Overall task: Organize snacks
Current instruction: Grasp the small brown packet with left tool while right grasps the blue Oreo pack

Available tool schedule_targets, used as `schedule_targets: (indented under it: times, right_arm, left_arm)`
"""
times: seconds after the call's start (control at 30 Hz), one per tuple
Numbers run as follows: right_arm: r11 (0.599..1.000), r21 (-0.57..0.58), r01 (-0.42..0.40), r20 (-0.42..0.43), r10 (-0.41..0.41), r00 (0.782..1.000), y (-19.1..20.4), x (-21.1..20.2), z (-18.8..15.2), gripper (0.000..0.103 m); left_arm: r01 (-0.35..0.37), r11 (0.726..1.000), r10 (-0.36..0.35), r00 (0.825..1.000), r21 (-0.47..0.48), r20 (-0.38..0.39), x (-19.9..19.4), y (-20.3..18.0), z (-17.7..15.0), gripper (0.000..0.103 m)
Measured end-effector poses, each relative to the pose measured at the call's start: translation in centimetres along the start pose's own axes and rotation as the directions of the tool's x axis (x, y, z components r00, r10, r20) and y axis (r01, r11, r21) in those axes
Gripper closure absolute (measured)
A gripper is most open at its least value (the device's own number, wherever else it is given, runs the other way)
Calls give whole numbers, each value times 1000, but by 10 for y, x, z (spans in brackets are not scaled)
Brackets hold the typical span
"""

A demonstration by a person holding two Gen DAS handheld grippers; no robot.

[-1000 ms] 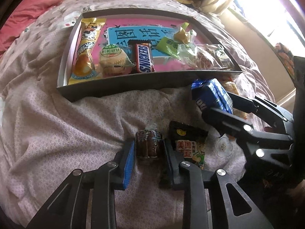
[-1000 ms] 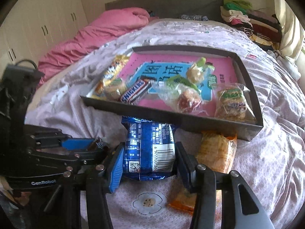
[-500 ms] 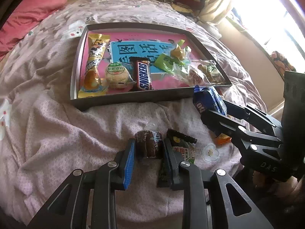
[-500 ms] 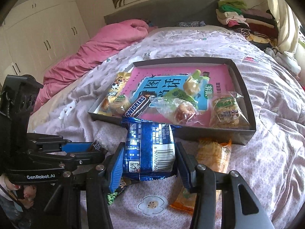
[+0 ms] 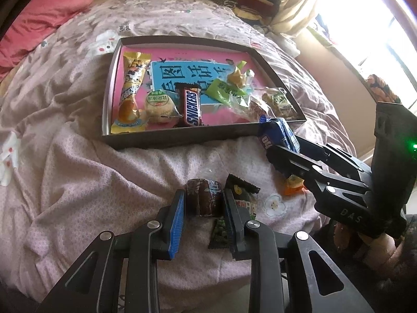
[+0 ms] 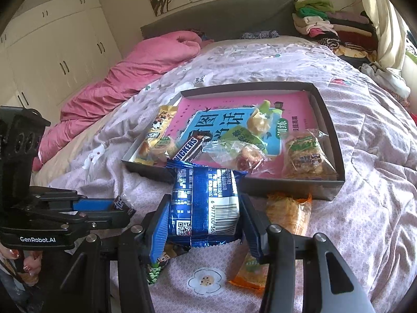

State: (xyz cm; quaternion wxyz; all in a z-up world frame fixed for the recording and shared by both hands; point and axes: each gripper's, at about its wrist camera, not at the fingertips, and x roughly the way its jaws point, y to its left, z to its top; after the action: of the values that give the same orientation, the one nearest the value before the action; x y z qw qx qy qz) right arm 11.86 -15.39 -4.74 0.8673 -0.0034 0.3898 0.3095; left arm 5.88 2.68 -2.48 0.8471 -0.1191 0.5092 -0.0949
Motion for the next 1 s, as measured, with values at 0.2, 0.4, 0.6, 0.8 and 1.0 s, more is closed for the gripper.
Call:
schedule_targets:
  times: [0.2, 0.4, 0.6, 0.8, 1.0]
  right_arm:
    - [1000, -3, -6, 4, 6, 1000, 1, -1, 1, 52]
    - [1000, -16, -12, 8, 13, 1000, 5, -1, 1, 52]
    - [1000, -14, -16, 7, 16, 1000, 5, 1, 1, 52]
    - [1000, -1, -18, 5, 18, 1000, 3, 2, 1, 52]
    - [1000, 6, -17, 1, 17, 1000, 1, 3, 2, 52]
  left_arm:
    - [-5, 1000, 5, 1000, -10, 1, 2, 3, 1, 74]
    - [-18, 999, 18, 1000, -40, 0, 17, 14, 9, 74]
    - [-68, 998, 68, 998, -17, 0, 38, 16, 17, 74]
    - [-116, 993, 115, 993, 19, 35, 42, 20, 26, 74]
    - [-95, 995, 95, 995, 37, -9, 46, 16, 17, 74]
